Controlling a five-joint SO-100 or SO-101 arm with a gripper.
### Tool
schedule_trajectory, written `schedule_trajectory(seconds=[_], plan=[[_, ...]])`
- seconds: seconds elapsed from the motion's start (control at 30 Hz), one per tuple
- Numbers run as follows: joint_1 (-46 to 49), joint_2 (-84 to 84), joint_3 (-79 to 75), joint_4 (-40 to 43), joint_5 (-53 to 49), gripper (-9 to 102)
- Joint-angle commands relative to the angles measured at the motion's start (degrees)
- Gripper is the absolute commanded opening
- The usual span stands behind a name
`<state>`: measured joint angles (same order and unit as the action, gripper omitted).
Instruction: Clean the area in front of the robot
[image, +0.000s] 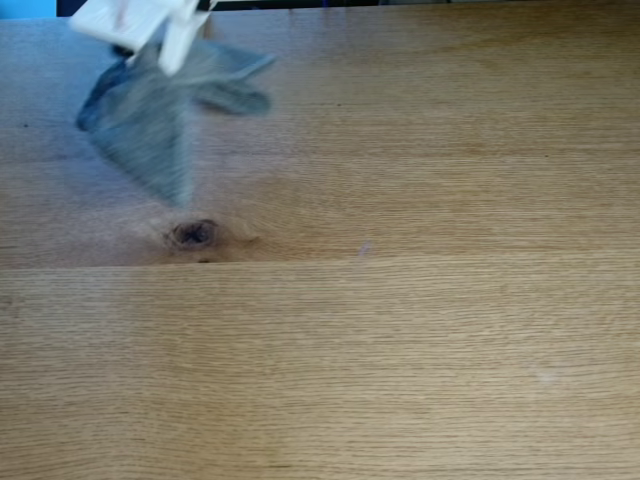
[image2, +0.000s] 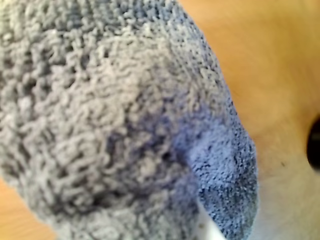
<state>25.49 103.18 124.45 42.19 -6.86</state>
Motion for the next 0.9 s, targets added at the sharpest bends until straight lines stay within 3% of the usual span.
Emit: schedule_trajectory(seconds=[0.0, 0.23, 0.47, 0.57, 0.87], plan=[[-11.16, 14.15, -3.16, 9.49, 4.31, 0], [-28.13, 22.76, -3.16, 31.2, 14.24, 0], [-37.35, 23.82, -3.08, 39.2, 17.05, 0], [-38.5, 19.95, -3.08, 37.27, 18.54, 0], [-45.62, 1.58, -6.68, 14.24, 12.92, 0]])
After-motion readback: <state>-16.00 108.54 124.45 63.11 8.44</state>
